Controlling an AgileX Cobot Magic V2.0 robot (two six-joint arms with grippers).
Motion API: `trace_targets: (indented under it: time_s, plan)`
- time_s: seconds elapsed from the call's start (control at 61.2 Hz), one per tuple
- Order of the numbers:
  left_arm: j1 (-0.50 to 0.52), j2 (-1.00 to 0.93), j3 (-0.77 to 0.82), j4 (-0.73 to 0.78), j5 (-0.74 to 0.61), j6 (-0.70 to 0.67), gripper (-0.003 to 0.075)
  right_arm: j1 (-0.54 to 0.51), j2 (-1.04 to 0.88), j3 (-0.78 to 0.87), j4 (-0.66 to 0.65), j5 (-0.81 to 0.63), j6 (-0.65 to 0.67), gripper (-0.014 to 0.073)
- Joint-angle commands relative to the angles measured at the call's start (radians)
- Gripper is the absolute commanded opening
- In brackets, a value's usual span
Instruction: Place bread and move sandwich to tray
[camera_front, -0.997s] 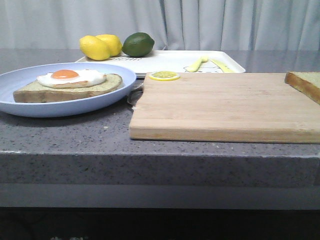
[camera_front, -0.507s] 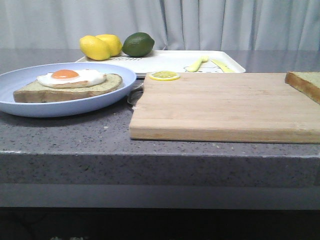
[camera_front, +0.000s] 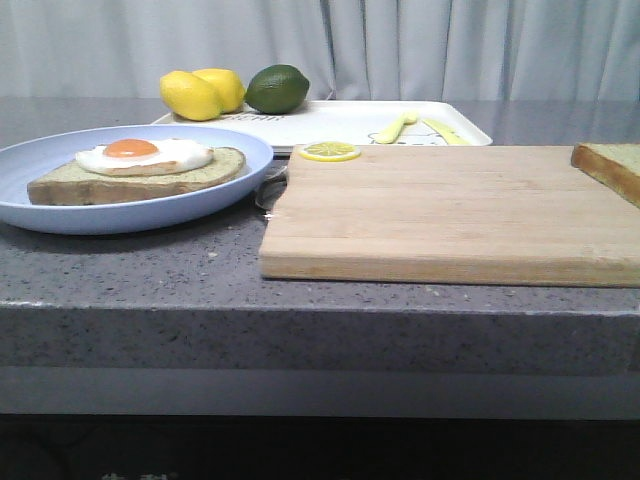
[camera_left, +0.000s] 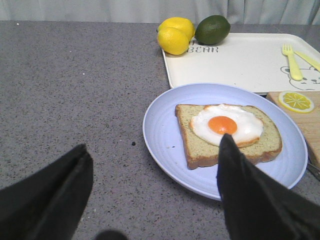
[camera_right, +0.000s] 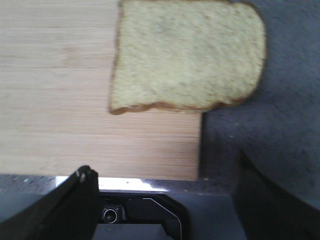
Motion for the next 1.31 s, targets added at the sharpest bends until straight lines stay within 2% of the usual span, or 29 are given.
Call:
trace_targets:
  time_s: [0.0,0.229,0.36,0.621,0.817,1.079,1.292]
  plan:
    - [-0.008,0.012,-0.031,0.009,-0.077,-0.004,0.0511,-0.126,0.041,-0.036,0.046,-0.018,-0.024,0.0559]
    - [-0.008,0.012,-0.028,0.009,-0.079,-0.004,0.0511,-0.4,0.177,-0.036,0.286,0.004,-0.177,0.0559]
    - [-0.008,0.012,-0.028,0.009,-0.079,-0.004,0.0511,-0.476,0.272,-0.037,0.398,0.008,-0.252,0.0559]
    - [-0.008,0.012,-0.028,0.009,-0.079,-0.004,0.0511,-0.546,0.484,-0.042,0.602,0.098,-0.423,0.0559]
    - [-0.008,0.012,-0.028,0.009,-0.079,-0.004,0.0511,-0.588,0.554,-0.042,0.739,0.156,-0.543,0.0559]
    - [-0.008,0.012,-0.028,0.009,-0.079,-0.004,0.0511,-0.588,0.612,-0.042,0.829,0.224,-0.608,0.0559]
    - [-0.008,0.012,-0.028,0.009,-0.079,-0.004,0.0511,-0.583,0.628,-0.042,0.829,0.226,-0.61,0.0559]
